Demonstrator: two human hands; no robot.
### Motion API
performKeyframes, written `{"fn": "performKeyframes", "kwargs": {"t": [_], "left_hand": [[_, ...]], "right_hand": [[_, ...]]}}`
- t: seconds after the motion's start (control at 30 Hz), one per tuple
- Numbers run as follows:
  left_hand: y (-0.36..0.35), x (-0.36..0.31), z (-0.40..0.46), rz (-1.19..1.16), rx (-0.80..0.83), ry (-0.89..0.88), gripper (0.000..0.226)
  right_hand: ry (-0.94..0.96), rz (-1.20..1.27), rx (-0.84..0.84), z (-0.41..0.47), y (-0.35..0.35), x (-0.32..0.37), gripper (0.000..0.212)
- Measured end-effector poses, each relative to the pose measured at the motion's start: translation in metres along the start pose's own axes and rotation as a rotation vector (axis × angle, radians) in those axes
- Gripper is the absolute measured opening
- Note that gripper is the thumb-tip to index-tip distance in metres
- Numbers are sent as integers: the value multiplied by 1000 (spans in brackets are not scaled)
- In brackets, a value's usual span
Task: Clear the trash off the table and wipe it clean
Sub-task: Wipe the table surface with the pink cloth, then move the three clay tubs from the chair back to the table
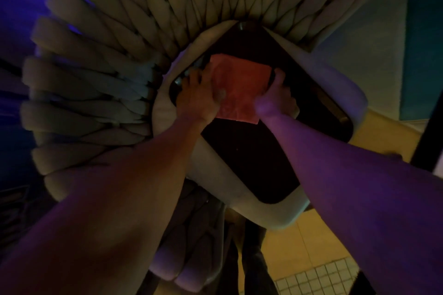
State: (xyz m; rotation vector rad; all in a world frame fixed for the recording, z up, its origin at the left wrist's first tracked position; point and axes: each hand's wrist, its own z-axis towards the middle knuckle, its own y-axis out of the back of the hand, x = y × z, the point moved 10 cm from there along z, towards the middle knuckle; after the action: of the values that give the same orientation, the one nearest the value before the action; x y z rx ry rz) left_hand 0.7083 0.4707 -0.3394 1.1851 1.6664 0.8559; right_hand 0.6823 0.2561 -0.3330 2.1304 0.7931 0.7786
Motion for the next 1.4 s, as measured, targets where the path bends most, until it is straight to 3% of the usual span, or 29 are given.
{"fn": "performKeyframes", "kwargs": {"t": [0.2, 0.47, 1.0, 1.23, 1.4], "left_hand": [[18, -2, -55, 69, 62, -75, 71], [74, -6, -149, -71, 43, -49, 60], [195, 40, -422, -347, -392, 16, 48], [186, 126, -530, -487, -502, 190, 43], [152, 212, -601, -565, -534, 384, 42]], "right_hand": [[92, -114, 72, -58, 9, 6, 62], [327, -280, 169, -161, 31, 24, 44], [761, -50, 199, -373, 90, 27, 38], [998, 50, 292, -495, 29, 49, 33], [1107, -64, 345, -573, -49, 67, 32]]}}
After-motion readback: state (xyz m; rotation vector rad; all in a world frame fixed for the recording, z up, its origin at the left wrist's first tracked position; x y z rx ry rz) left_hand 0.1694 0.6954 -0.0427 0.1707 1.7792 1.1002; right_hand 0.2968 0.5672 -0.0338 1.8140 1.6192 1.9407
